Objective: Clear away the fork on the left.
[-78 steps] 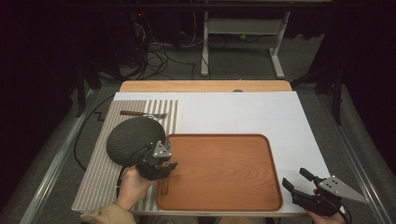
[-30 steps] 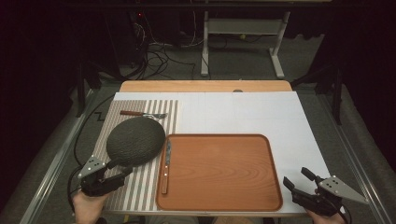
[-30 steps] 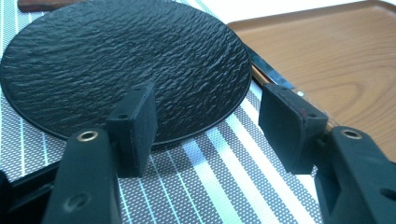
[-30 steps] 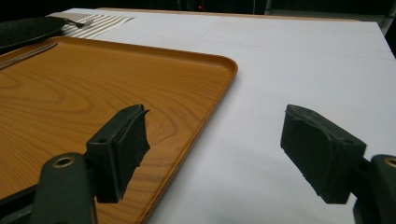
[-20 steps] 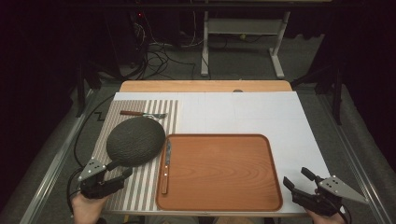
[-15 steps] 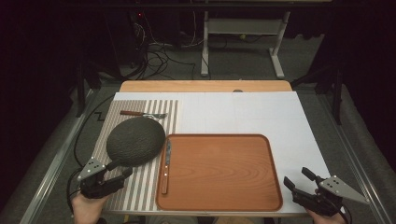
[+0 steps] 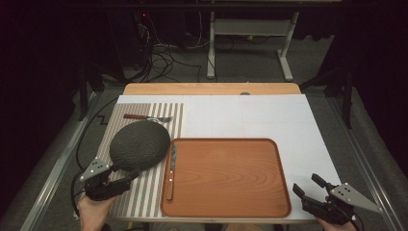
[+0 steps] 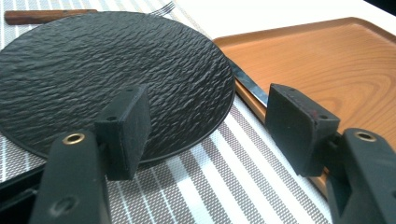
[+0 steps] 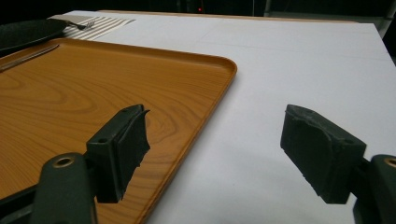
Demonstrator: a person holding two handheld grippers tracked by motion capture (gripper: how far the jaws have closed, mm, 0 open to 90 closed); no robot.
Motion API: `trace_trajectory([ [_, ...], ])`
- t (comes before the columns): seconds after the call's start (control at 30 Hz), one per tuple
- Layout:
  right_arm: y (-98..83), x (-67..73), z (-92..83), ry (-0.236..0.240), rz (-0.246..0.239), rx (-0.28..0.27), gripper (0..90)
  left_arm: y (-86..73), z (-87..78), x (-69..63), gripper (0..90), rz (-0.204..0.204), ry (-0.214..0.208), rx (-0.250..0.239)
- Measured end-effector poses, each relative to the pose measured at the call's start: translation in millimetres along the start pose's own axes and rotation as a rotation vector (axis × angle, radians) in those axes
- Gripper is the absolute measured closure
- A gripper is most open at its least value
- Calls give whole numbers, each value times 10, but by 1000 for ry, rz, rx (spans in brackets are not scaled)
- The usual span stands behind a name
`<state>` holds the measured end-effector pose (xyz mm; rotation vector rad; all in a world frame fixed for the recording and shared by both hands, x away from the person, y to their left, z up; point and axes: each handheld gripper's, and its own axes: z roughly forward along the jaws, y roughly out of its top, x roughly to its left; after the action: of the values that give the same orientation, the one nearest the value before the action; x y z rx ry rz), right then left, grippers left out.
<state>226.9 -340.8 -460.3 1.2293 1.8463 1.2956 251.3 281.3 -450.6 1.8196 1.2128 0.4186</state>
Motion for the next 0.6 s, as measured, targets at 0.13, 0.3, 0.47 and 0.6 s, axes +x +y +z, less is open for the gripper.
trace_trajectory([
  [0.13, 2, 3, 0, -2, -2, 1, 236, 19, -20, 0, 295, -7, 16, -9],
  [0.3, -4, 12, -8, 1, -7, 3, 236, 79, -7, -34, 295, 11, 3, -37],
  [0.47, -12, 15, -46, 0, -9, -9, 237, 139, 41, -65, 259, 8, -18, -36],
  [0.6, -9, 18, -22, 3, -11, 3, 237, 193, 91, -81, 259, 22, 1, -41],
])
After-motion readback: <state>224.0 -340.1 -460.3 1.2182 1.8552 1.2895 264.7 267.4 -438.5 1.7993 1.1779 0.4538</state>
